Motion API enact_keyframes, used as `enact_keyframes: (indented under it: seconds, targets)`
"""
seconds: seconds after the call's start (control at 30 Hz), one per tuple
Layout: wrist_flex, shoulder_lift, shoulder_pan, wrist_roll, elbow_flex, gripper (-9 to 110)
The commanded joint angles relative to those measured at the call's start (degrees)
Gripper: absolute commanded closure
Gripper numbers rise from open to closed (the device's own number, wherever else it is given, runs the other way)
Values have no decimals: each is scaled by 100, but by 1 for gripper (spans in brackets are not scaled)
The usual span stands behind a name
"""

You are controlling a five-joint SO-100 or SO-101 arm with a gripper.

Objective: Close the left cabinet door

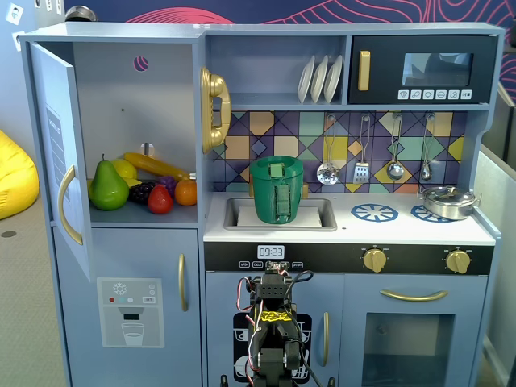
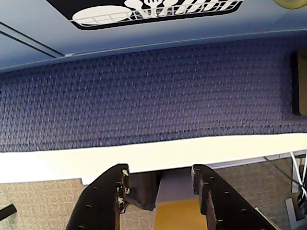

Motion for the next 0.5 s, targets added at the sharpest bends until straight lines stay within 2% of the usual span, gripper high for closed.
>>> enact_keyframes:
  seconds: [0.0,0.37,0.47]
  targets:
    - [1011,-35,-571,35,35,101]
    - [1011,-44,-677,35,35,101]
    - [967,-44,-835,-272,0,101]
